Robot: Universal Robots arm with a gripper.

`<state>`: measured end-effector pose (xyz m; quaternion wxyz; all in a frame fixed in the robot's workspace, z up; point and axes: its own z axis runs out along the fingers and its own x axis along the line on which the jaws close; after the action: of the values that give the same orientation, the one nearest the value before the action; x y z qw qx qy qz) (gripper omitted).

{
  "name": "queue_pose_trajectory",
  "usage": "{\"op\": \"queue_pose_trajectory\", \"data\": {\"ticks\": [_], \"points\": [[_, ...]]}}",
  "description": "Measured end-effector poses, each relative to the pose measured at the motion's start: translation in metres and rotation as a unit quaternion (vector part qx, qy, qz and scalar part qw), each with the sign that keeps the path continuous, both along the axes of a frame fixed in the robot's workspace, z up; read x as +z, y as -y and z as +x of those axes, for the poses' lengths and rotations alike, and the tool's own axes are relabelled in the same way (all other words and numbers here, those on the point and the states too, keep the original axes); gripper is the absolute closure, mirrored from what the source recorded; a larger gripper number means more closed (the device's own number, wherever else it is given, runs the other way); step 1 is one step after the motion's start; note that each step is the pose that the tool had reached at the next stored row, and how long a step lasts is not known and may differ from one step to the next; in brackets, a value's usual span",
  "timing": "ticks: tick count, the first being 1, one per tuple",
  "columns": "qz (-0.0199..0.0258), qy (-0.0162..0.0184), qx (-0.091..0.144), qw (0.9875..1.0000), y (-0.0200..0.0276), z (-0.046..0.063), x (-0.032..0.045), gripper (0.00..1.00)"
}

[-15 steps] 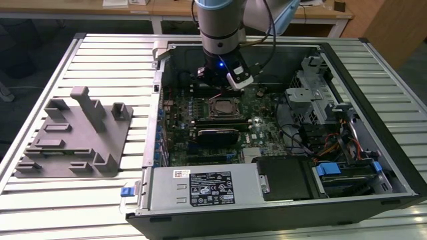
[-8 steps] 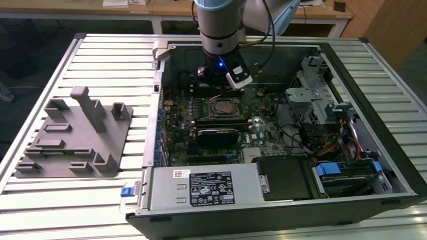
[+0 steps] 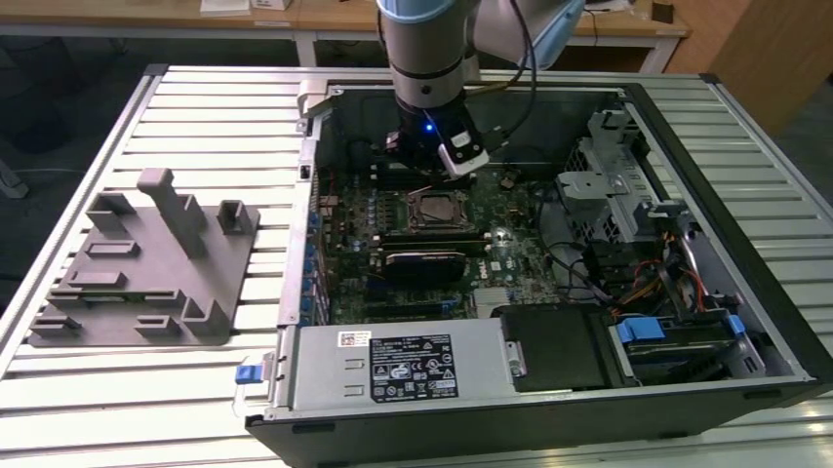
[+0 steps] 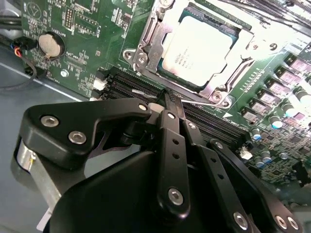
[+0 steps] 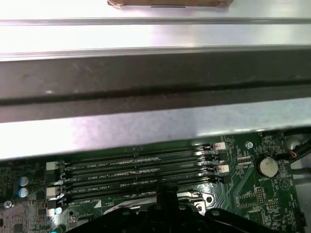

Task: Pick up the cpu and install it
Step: 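Install the first cpu locking lever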

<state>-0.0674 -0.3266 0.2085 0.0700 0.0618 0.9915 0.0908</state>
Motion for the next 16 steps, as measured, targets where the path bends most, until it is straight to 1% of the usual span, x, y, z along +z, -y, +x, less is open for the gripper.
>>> {"op": "queue_pose_trajectory", "data": {"ticks": [8,9,13,16], "points": [[-0.0003,0.0,-0.031,0.9995,-0.0032,0.0,-0.0038,0.89],[-0.0003,0.0,-0.041,0.9991,-0.0053,0.0,-0.0048,0.89],[-0.0006,0.0,-0.058,0.9983,-0.0057,0.0,-0.0057,0.89],[-0.0006,0.0,-0.076,0.9971,-0.0058,0.0,-0.0065,0.89]]}}
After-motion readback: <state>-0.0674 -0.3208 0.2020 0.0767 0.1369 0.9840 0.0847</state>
